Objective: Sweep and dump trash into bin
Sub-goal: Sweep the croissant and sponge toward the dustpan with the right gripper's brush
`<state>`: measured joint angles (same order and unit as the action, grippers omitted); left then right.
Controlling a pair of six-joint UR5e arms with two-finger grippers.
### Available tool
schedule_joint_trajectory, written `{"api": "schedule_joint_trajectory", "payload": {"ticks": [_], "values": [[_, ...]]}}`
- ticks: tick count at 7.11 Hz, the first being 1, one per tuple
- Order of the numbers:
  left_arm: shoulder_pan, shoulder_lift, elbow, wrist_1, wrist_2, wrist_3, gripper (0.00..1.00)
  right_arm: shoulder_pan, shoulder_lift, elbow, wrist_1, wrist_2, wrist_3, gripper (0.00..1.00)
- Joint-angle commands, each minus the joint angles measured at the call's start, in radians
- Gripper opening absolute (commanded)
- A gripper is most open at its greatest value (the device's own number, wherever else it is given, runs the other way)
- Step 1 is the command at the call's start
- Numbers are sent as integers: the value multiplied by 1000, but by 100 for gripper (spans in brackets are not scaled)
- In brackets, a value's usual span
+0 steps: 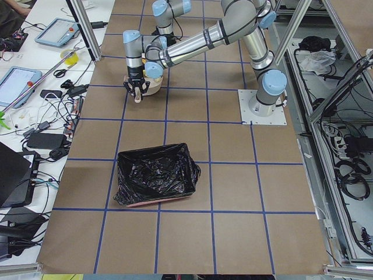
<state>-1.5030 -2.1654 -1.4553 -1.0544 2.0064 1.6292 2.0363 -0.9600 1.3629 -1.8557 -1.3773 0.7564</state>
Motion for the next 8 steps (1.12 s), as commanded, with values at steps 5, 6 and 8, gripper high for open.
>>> {"api": "schedule_joint_trajectory", "payload": {"ticks": [5,6,8], "values": [[0,-8,0,1,0,-2,0,21,7,-1,-75,148,0,0],[0,-8,0,2,0,-2,0,22,7,-1,-92,179,-3,0],[0,-8,0,2,-1,-2,0,24,3,-1,-103,265,-3,0]]}}
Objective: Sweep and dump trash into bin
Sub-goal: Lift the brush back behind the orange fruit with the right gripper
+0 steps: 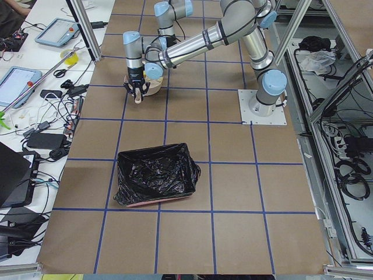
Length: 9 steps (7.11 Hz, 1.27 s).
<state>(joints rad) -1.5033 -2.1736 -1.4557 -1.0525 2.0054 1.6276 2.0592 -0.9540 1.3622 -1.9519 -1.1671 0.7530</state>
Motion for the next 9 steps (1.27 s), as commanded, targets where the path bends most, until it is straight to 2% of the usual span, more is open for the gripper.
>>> {"api": "schedule_joint_trajectory", "payload": {"ticks": [1,2,3,6,7,8,9], "values": [[0,0,0,0,0,0,0,2,-3,-3,-21,64,2,0],[0,-2,1,0,0,0,0,6,-5,-6,-36,117,8,0],[0,-2,0,2,0,-2,0,33,-17,-6,-44,125,72,0],[0,-3,2,2,0,-5,0,23,-37,-14,-26,92,75,0],[0,-6,2,2,0,-3,0,22,-63,-14,48,1,69,0],[0,-6,2,2,0,-3,0,19,-90,-14,94,-50,37,0],[0,-6,3,2,0,-3,0,1,-98,-14,108,-118,13,0]]}}
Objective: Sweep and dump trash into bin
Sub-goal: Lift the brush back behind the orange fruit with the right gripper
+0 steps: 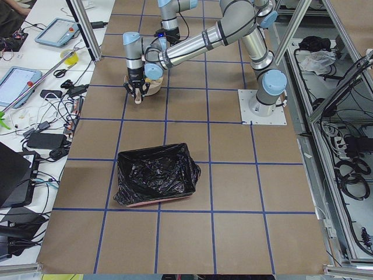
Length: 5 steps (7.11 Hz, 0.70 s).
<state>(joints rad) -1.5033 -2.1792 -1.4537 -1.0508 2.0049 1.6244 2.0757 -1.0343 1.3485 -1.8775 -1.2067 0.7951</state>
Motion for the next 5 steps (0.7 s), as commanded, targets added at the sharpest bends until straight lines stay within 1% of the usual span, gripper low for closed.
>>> {"api": "schedule_joint_trajectory", "payload": {"ticks": [1,2,3,4,5], "values": [[0,-2,0,8,0,2,0,-46,-15,0,58,-120,-106,0],[0,-2,0,9,0,0,0,-89,-6,0,76,-138,-241,0],[0,-2,0,11,0,0,0,-126,16,0,80,-193,-357,0],[0,-1,0,12,0,0,0,-152,48,0,78,-207,-522,0],[0,1,-2,14,0,0,0,-169,71,0,80,-208,-534,0]]}}
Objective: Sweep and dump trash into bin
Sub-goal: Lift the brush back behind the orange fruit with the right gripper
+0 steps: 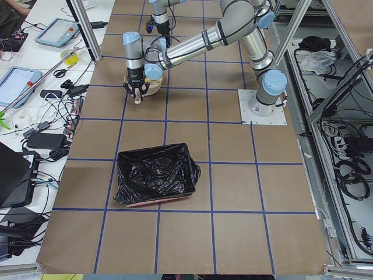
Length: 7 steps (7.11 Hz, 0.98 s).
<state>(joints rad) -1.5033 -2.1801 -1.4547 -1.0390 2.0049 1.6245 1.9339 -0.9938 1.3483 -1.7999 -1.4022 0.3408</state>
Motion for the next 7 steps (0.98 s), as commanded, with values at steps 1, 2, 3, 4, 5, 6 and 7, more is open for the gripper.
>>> {"api": "schedule_joint_trajectory", "payload": {"ticks": [1,2,3,4,5,6,7], "values": [[0,3,-1,2,0,1,0,-29,49,0,1,-23,-98,0],[0,3,-1,2,0,1,0,-32,70,-17,17,-21,-106,0],[0,3,-1,2,0,0,0,-30,78,-55,109,-12,-88,0],[0,5,-1,2,0,1,0,-24,80,-76,120,-3,-53,0],[0,-3,1,4,0,-6,0,-4,81,-78,108,38,-36,0],[0,-3,1,2,0,-6,0,35,89,-93,106,63,1,0],[0,-3,1,2,0,-6,0,60,109,-125,105,98,50,0]]}}
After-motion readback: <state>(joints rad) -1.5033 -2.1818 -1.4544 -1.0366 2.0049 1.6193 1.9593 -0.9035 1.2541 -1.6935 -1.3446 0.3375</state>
